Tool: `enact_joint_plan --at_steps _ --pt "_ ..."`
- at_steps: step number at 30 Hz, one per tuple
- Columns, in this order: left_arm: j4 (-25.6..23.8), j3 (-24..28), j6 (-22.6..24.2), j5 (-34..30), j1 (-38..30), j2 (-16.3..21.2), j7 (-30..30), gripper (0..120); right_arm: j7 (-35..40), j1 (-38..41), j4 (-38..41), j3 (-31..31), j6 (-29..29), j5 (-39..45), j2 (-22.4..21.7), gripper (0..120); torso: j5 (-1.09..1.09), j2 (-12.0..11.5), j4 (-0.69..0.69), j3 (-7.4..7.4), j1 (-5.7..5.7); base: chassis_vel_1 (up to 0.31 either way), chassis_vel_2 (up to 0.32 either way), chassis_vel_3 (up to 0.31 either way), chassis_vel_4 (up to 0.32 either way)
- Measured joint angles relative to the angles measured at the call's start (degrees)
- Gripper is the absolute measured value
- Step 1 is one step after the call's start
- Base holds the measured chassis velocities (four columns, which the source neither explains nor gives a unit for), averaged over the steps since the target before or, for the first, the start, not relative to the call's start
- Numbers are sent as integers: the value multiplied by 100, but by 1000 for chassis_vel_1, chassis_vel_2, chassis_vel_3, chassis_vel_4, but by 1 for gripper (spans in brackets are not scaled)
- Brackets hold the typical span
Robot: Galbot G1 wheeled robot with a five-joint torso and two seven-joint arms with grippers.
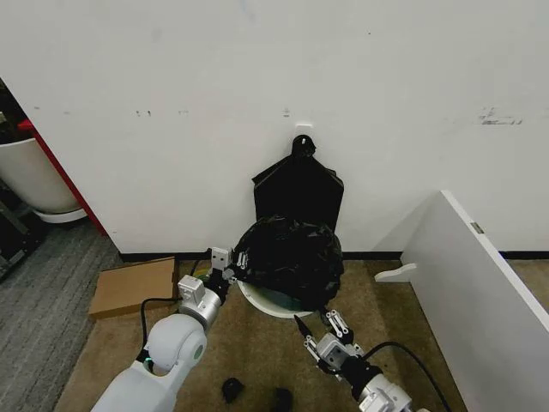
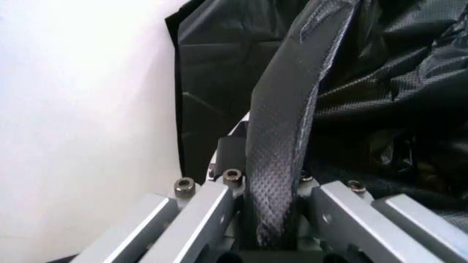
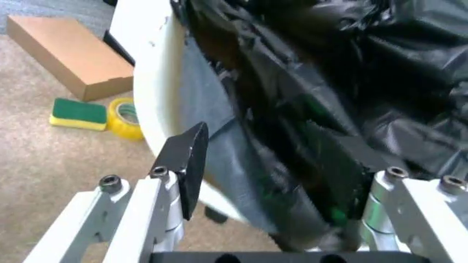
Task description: Place the garbage bag over the trash bin.
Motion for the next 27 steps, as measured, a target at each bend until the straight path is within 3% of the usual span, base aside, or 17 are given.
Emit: enact_joint_plan --at_steps 8,18,22,27 --pt "-4 30 7 101 2 -33 5 1 -151 168 -89 33 -111 24 -33 47 0 0 0 0 0 0 0 0 0" --pt "-49 40 83 76 -58 -60 -3 1 -142 261 -176 16 -226 -87 -86 8 0 0 0 0 0 0 0 0 0" --pt "-69 41 91 79 -34 -58 0 1 -114 310 -198 52 -313 -259 -155 6 0 0 0 0 0 0 0 0 0" --pt "-70 42 92 138 -22 -53 9 1 -77 323 -188 86 -362 -459 -252 18 0 0 0 0 0 0 0 0 0"
